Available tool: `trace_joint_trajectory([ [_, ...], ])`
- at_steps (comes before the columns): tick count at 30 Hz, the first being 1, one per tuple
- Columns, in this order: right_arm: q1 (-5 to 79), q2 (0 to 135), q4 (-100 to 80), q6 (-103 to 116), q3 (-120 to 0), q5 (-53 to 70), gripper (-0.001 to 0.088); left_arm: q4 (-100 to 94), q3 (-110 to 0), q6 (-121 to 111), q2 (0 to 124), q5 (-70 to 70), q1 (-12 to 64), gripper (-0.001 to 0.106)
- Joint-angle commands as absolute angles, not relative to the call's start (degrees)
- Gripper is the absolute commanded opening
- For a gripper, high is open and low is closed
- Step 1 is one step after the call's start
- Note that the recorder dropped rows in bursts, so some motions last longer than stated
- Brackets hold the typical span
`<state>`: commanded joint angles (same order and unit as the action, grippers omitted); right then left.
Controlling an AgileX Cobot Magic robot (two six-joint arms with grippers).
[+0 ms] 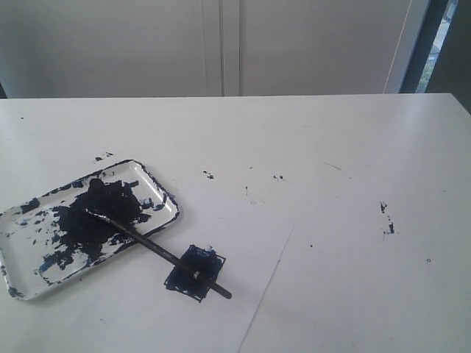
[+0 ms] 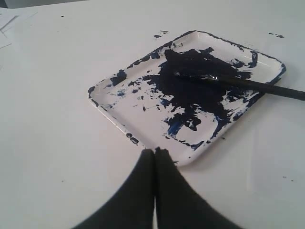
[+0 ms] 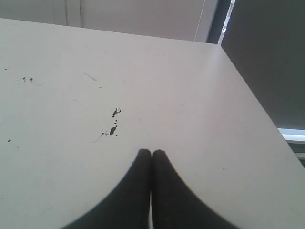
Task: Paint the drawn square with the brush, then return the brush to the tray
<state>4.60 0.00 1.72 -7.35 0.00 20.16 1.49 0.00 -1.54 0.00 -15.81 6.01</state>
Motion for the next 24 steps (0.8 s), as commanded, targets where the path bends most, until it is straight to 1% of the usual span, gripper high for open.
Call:
trace_joint_trajectory([
  [10,4.6,0.0,1.7,-7.3,0.0,20.2,0.0,1.6,0.0,-1.5,0.0,-16.1,6.0,0.0],
  [15,4.6,0.0,1.7,-7.3,0.0,20.2,0.0,1.6,0.0,-1.1,0.0,-12.0,6.0,0.0],
  [24,4.6,0.0,1.7,-7.3,0.0,20.2,0.0,1.6,0.0,-1.1,0.0,-12.5,6.0,0.0],
])
